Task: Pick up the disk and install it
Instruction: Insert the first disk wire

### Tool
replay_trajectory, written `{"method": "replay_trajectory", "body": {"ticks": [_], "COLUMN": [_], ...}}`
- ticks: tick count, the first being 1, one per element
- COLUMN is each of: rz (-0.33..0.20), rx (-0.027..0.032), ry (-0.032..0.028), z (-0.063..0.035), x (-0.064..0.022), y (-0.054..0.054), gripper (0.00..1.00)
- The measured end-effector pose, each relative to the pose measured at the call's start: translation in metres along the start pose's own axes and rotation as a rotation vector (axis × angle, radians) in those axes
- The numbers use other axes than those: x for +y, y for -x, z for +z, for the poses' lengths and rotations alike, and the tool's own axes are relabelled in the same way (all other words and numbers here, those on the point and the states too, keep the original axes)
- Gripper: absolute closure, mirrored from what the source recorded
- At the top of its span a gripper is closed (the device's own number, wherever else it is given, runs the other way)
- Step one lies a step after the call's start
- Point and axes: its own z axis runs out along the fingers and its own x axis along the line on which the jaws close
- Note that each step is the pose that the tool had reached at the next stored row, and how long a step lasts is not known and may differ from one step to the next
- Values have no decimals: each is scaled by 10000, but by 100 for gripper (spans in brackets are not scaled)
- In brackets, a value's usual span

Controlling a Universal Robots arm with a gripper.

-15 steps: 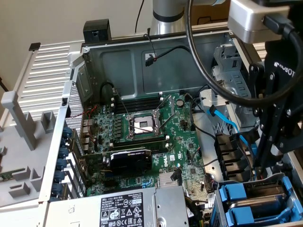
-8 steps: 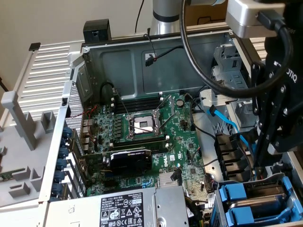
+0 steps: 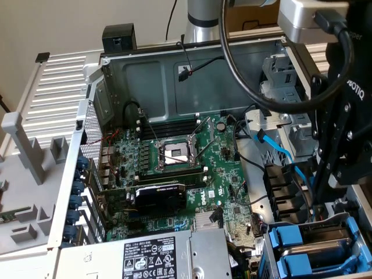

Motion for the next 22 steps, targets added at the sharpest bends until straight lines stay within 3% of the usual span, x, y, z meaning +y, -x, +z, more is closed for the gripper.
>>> {"method": "replay_trajectory", "body": {"ticks": [8,22], "rz": [141,156], "rx": [-5,-39], "ry": [30,150], "z": [-9,-3], "x": [-48,-110], "y": [15,-53], "gripper": [83,83]}}
